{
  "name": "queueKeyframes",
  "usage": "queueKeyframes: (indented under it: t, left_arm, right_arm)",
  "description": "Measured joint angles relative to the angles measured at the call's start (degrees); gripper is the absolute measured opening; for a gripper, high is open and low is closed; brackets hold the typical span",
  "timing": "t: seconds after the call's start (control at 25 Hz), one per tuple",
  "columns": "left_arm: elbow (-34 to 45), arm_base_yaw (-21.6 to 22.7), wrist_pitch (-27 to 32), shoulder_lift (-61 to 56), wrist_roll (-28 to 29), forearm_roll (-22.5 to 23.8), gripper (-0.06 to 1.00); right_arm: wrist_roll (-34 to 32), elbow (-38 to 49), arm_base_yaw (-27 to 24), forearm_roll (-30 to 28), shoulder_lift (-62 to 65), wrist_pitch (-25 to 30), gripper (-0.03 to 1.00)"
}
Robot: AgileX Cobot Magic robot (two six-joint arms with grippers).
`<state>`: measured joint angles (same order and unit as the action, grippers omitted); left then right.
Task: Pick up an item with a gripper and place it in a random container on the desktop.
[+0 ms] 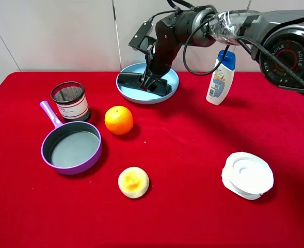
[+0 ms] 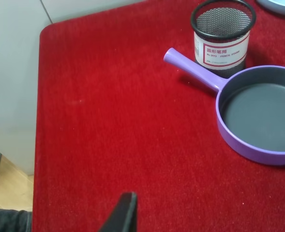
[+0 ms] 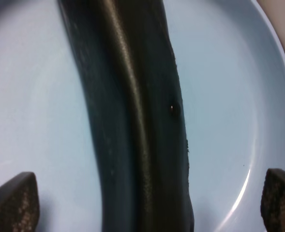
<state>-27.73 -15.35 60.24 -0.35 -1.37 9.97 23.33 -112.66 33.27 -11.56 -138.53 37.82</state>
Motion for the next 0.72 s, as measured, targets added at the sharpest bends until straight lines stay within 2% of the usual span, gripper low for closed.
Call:
queueKeyframes:
  t: [0.28, 0.44, 0.72]
  left_arm:
    - [0.0, 0.0, 0.0, 0.0, 0.0, 0.0, 0.94]
    - [0.0, 0.0, 0.0, 0.0, 0.0, 0.0, 0.94]
    - [0.0, 0.0, 0.0, 0.0, 0.0, 0.0, 0.94]
  right_arm:
    - [0.0, 0.0, 0.0, 0.95, 0.15, 1.26, 0.69]
    - [-1.96, 0.0, 0.0, 4.5, 1.97, 5.57, 0.69]
    - [-6.14, 0.0, 0.0, 8.02, 7.8, 16.34, 0.69]
